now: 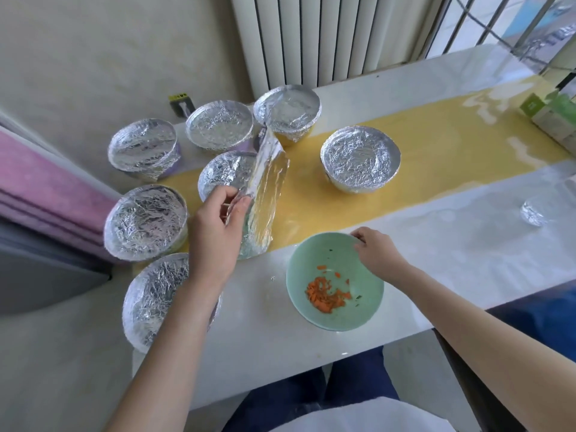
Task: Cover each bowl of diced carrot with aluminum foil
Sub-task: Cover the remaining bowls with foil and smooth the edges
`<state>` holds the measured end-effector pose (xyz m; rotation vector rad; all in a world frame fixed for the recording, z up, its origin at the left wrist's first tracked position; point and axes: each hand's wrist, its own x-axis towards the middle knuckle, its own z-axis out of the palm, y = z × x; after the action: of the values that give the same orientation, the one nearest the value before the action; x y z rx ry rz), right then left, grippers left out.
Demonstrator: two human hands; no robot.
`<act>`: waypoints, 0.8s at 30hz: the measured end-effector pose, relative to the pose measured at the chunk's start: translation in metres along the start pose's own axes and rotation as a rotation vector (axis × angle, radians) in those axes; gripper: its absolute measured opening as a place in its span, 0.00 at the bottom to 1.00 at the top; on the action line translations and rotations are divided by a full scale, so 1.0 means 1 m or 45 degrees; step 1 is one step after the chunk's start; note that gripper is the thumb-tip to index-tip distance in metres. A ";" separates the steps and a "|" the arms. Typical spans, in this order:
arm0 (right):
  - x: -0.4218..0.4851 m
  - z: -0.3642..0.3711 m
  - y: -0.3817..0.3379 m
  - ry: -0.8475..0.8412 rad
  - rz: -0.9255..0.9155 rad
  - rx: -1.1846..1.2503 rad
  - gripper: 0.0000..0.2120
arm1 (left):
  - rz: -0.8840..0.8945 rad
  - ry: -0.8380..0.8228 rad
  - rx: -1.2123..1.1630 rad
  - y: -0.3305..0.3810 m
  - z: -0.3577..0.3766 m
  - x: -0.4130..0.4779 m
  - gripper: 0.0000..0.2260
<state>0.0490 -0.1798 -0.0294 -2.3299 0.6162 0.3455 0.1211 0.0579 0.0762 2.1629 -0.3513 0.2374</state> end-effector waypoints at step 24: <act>-0.010 -0.036 -0.054 0.309 -0.003 1.062 0.19 | -0.582 -0.061 -0.771 -0.007 0.004 -0.032 0.06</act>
<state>0.0715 -0.1664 0.0312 -1.5696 0.7020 -0.1842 0.0935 0.0634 0.0593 1.5917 0.0545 -0.1654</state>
